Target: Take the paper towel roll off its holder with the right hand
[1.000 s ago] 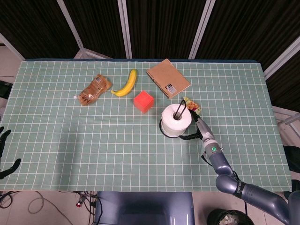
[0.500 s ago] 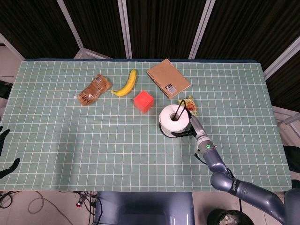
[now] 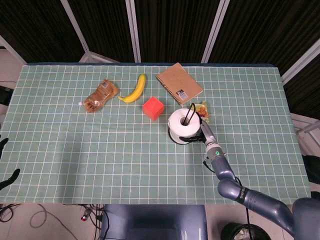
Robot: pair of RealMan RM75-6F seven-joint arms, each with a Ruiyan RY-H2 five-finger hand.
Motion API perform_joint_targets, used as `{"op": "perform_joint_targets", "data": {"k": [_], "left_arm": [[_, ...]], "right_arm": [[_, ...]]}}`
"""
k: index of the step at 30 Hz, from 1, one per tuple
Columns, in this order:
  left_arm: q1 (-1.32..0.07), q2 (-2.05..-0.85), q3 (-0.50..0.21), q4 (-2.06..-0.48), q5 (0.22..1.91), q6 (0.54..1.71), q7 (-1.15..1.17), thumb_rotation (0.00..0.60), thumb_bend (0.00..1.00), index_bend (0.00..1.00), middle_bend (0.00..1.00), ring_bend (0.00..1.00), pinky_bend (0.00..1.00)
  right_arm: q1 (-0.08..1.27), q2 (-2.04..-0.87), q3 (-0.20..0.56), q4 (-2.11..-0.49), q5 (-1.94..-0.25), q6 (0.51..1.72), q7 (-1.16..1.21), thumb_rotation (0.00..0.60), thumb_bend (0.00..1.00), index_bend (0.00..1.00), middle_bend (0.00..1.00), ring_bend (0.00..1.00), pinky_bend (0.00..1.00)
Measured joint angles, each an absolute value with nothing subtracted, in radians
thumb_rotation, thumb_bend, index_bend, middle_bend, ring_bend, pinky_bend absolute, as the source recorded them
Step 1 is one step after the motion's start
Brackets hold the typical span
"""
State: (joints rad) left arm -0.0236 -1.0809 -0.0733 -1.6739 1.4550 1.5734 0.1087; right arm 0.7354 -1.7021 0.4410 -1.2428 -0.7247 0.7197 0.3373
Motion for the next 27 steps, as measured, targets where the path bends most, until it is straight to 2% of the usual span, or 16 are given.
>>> {"op": "perform_joint_targets", "data": {"k": [2, 4, 8, 15, 21, 27], "left_arm": [[-0.022, -1.079, -0.074, -1.674, 1.453, 1.576, 0.105, 0.6, 0.22, 0.1, 0.0, 0.0, 0.03], [-0.021, -1.078, -0.075, -1.675, 1.453, 1.577, 0.104, 0.6, 0.22, 0.1, 0.0, 0.0, 0.03], [-0.021, -1.079, -0.074, -1.676, 1.454, 1.577, 0.106, 0.6, 0.22, 0.1, 0.0, 0.0, 0.03], [-0.02, -1.08, -0.074, -1.678, 1.452, 1.576, 0.112, 0.6, 0.22, 0.1, 0.0, 0.0, 0.03], [-0.018, -1.079, -0.077, -1.679, 1.447, 1.58, 0.109, 0.6, 0.22, 0.1, 0.0, 0.0, 0.03], [-0.015, -1.076, -0.077, -1.684, 1.446, 1.583, 0.107, 0.6, 0.22, 0.1, 0.0, 0.0, 0.03]], "right_arm": [[0.735, -1.719, 0.45, -1.235, -0.723, 0.756, 0.338, 0.6, 0.05, 0.31, 0.26, 0.32, 0.14], [0.732, -1.738, 0.459, -1.227, -0.724, 0.796, 0.341, 0.6, 0.06, 0.33, 0.29, 0.35, 0.16], [0.725, -1.767, 0.468, -1.214, -0.748, 0.855, 0.345, 0.6, 0.06, 0.33, 0.29, 0.36, 0.18], [0.703, -1.759, 0.479, -1.256, -0.796, 0.887, 0.365, 0.6, 0.06, 0.34, 0.3, 0.37, 0.19], [0.691, -1.697, 0.493, -1.341, -0.82, 0.897, 0.351, 0.6, 0.06, 0.34, 0.3, 0.37, 0.19], [0.686, -1.568, 0.539, -1.482, -0.799, 0.9, 0.29, 0.6, 0.06, 0.34, 0.3, 0.36, 0.19]]}}
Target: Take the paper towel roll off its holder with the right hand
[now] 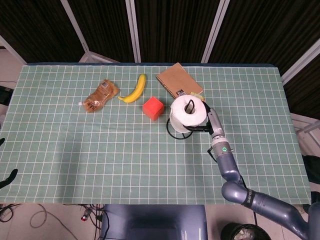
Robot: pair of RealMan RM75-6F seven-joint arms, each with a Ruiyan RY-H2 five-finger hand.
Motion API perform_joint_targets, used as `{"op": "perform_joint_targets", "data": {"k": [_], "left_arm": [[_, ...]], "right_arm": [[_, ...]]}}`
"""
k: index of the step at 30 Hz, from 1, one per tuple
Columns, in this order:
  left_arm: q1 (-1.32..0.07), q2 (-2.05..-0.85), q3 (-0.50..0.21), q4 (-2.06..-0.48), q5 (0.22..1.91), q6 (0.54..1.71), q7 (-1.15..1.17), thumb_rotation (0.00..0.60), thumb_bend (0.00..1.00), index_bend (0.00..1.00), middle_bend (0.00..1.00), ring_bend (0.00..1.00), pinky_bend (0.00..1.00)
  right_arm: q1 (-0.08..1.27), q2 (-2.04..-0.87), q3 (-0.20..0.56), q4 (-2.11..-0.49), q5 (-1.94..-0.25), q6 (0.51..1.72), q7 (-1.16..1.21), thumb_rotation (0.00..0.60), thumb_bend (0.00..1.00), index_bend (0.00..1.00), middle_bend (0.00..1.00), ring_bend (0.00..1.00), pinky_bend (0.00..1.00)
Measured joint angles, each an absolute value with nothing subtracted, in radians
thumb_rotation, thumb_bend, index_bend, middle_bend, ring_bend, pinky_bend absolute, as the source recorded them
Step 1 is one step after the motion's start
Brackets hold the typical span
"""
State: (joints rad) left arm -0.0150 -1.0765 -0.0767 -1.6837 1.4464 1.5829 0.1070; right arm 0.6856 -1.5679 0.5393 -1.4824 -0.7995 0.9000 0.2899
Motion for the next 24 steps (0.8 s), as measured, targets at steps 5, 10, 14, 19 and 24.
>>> {"op": "perform_joint_targets", "data": {"k": [5, 10, 14, 19, 24], "left_arm": [[-0.014, -1.076, -0.075, -1.687, 1.449, 1.585, 0.108, 0.6, 0.22, 0.1, 0.0, 0.0, 0.03], [-0.015, -1.078, -0.074, -1.688, 1.452, 1.582, 0.115, 0.6, 0.22, 0.1, 0.0, 0.0, 0.03], [-0.015, -1.078, -0.071, -1.69, 1.459, 1.583, 0.118, 0.6, 0.22, 0.1, 0.0, 0.0, 0.03], [-0.012, -1.076, -0.073, -1.69, 1.454, 1.589, 0.113, 0.6, 0.22, 0.1, 0.0, 0.0, 0.03], [-0.012, -1.076, -0.076, -1.69, 1.45, 1.586, 0.112, 0.6, 0.22, 0.1, 0.0, 0.0, 0.03]], "right_arm": [[0.686, -1.442, 0.624, -1.597, -0.753, 0.924, 0.224, 0.6, 0.06, 0.34, 0.3, 0.36, 0.19], [0.686, -1.285, 0.697, -1.72, -0.65, 0.943, 0.141, 0.6, 0.06, 0.34, 0.3, 0.36, 0.19], [0.694, -1.181, 0.75, -1.777, -0.536, 0.943, 0.096, 0.6, 0.06, 0.34, 0.3, 0.36, 0.19], [0.703, -1.082, 0.825, -1.813, -0.421, 0.944, 0.077, 0.6, 0.06, 0.34, 0.3, 0.36, 0.19], [0.685, -1.012, 0.863, -1.821, -0.385, 0.943, 0.098, 0.6, 0.06, 0.34, 0.3, 0.36, 0.19]]}}
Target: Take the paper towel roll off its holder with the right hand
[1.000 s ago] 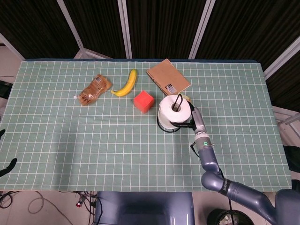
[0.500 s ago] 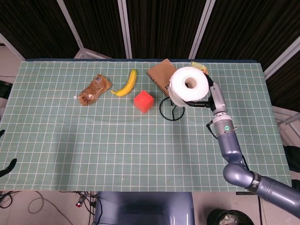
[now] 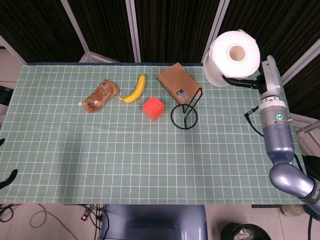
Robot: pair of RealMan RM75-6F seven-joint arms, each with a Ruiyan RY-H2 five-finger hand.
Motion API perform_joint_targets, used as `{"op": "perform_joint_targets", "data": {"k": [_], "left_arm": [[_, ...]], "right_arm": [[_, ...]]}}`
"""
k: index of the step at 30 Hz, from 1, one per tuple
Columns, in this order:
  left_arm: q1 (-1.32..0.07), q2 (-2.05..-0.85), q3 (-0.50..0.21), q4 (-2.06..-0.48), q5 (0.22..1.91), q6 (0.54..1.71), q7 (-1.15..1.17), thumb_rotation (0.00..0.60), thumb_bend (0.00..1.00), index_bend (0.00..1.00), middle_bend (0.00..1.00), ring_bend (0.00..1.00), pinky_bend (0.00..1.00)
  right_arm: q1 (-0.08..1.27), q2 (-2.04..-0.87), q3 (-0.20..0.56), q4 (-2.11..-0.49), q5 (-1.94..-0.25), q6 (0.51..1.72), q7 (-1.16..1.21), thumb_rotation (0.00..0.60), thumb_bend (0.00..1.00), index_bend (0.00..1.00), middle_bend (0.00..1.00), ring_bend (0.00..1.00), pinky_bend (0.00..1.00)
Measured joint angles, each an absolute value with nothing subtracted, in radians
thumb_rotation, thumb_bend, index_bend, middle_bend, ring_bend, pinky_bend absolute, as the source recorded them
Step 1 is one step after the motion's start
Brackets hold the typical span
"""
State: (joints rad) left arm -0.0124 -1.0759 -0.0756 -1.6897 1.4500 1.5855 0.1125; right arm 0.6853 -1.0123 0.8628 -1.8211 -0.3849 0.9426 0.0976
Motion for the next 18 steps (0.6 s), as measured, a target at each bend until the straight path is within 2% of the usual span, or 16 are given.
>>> {"op": "perform_joint_targets", "data": {"k": [4, 9, 18], "left_arm": [[-0.013, -1.077, -0.075, -1.69, 1.452, 1.586, 0.116, 0.6, 0.22, 0.1, 0.0, 0.0, 0.03], [-0.013, -1.079, -0.074, -1.691, 1.454, 1.587, 0.121, 0.6, 0.22, 0.1, 0.0, 0.0, 0.03], [-0.013, -1.083, -0.076, -1.692, 1.449, 1.585, 0.13, 0.6, 0.22, 0.1, 0.0, 0.0, 0.03]], "right_arm": [[0.648, -0.961, 0.853, -1.814, -0.383, 0.92, 0.104, 0.6, 0.06, 0.34, 0.3, 0.36, 0.19], [0.59, -0.936, 0.796, -1.802, -0.425, 0.854, 0.121, 0.6, 0.06, 0.34, 0.3, 0.36, 0.19], [0.481, -0.962, 0.672, -1.738, -0.635, 0.72, 0.226, 0.6, 0.06, 0.34, 0.3, 0.35, 0.19]]}}
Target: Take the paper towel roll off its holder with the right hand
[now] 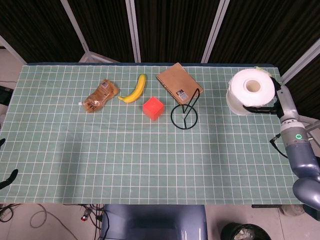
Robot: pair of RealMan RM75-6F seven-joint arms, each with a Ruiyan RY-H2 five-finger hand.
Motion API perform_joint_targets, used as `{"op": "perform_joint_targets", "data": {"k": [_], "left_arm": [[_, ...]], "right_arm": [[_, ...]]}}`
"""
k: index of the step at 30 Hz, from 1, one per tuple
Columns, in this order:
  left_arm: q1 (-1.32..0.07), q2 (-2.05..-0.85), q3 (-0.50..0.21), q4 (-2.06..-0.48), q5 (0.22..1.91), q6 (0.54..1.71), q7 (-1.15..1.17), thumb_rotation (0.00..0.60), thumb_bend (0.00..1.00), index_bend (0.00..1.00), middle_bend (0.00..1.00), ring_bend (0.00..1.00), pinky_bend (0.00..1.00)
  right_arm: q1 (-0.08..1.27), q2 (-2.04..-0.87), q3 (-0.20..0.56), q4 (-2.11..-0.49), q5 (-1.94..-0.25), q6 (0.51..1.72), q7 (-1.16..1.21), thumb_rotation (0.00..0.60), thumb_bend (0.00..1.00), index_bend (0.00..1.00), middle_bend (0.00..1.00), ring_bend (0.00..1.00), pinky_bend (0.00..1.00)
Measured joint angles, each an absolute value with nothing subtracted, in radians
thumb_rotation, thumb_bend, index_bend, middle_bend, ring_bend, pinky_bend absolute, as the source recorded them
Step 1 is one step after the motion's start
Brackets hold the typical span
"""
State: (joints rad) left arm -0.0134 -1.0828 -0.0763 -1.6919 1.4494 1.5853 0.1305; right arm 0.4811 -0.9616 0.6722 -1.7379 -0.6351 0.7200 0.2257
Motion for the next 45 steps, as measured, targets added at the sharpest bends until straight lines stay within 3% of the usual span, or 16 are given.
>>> {"op": "perform_joint_targets", "data": {"k": [10, 18, 25, 28, 31, 34, 45], "left_arm": [[-0.013, -1.081, -0.079, -1.691, 1.447, 1.585, 0.123, 0.6, 0.22, 0.1, 0.0, 0.0, 0.03], [-0.016, -1.082, -0.077, -1.689, 1.449, 1.579, 0.125, 0.6, 0.22, 0.1, 0.0, 0.0, 0.03], [-0.014, -1.079, -0.08, -1.688, 1.445, 1.582, 0.113, 0.6, 0.22, 0.1, 0.0, 0.0, 0.03], [-0.014, -1.076, -0.08, -1.687, 1.444, 1.581, 0.107, 0.6, 0.22, 0.1, 0.0, 0.0, 0.03], [-0.014, -1.075, -0.08, -1.686, 1.445, 1.58, 0.105, 0.6, 0.22, 0.1, 0.0, 0.0, 0.03], [-0.015, -1.076, -0.08, -1.686, 1.445, 1.578, 0.108, 0.6, 0.22, 0.1, 0.0, 0.0, 0.03], [-0.016, -1.082, -0.077, -1.689, 1.445, 1.576, 0.128, 0.6, 0.22, 0.1, 0.0, 0.0, 0.03]], "right_arm": [[0.396, -1.122, 0.511, -1.664, -0.926, 0.708, 0.335, 0.6, 0.06, 0.34, 0.3, 0.34, 0.19], [0.374, -1.256, 0.393, -1.633, -1.066, 0.713, 0.409, 0.6, 0.06, 0.34, 0.3, 0.32, 0.18], [0.402, -1.378, 0.352, -1.593, -1.106, 0.736, 0.42, 0.6, 0.06, 0.34, 0.25, 0.23, 0.1], [0.414, -1.41, 0.344, -1.574, -1.11, 0.759, 0.418, 0.6, 0.06, 0.25, 0.14, 0.1, 0.02], [0.421, -1.414, 0.34, -1.57, -1.116, 0.773, 0.418, 0.6, 0.06, 0.11, 0.03, 0.0, 0.0], [0.421, -1.4, 0.339, -1.575, -1.127, 0.776, 0.428, 0.6, 0.05, 0.02, 0.0, 0.0, 0.0], [0.397, -1.249, 0.322, -1.639, -1.211, 0.75, 0.512, 0.6, 0.01, 0.0, 0.0, 0.0, 0.0]]}}
